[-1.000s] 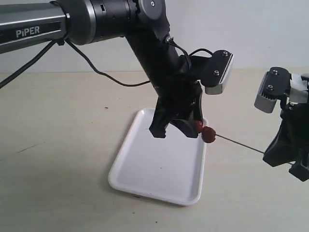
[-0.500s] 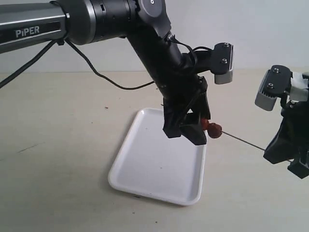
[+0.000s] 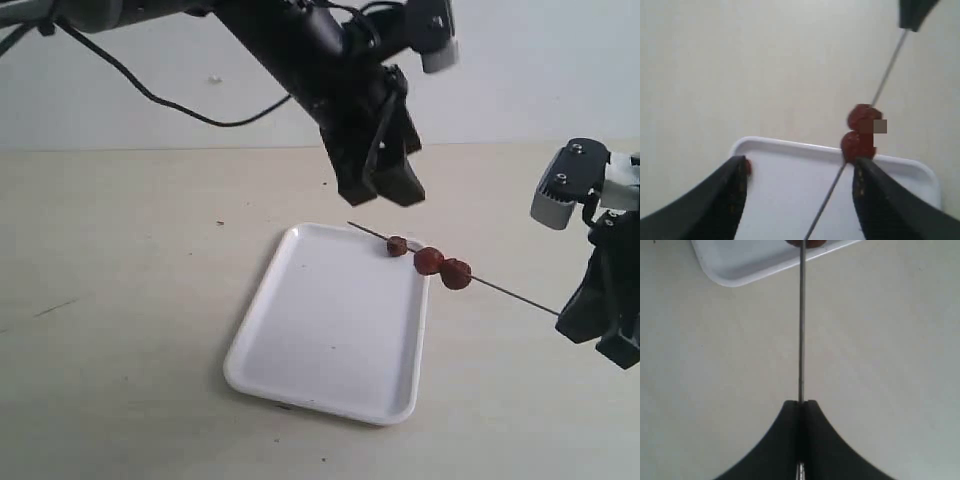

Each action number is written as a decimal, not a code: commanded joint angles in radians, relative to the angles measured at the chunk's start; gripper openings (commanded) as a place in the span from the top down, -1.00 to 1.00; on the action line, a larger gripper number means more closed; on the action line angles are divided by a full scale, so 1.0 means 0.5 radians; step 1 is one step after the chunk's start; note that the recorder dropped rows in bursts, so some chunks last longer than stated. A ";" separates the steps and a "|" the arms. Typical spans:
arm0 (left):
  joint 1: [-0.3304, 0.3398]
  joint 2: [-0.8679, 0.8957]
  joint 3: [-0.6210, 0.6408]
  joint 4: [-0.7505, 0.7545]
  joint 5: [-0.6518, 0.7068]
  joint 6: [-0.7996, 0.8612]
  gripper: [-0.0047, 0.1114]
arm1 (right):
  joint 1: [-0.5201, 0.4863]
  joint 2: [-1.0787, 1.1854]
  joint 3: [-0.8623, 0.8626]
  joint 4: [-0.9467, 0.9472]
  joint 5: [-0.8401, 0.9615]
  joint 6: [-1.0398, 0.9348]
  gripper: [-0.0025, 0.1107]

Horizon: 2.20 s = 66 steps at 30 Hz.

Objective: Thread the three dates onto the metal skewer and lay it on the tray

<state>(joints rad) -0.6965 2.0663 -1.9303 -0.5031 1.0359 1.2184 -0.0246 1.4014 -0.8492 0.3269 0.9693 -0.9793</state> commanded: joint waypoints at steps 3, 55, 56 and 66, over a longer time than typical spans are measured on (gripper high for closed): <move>0.194 -0.116 0.002 0.003 -0.213 -0.505 -0.12 | -0.037 -0.022 -0.012 -0.075 0.039 0.374 0.96; -0.160 0.697 -0.419 1.096 -0.289 -1.086 0.01 | -0.211 0.025 -0.008 -0.498 -0.008 1.132 0.96; -0.160 0.702 -0.419 1.096 -0.320 -1.107 0.01 | -0.211 0.025 -0.008 -0.498 -0.013 1.132 0.96; -0.156 0.656 -0.419 1.241 -0.376 -1.498 0.01 | -0.211 0.064 -0.008 -0.521 -0.067 1.160 0.96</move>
<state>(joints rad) -0.7736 2.4096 -2.1313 0.1160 0.8494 0.4942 -0.1241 1.4320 -0.8492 0.0771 0.9611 -0.4016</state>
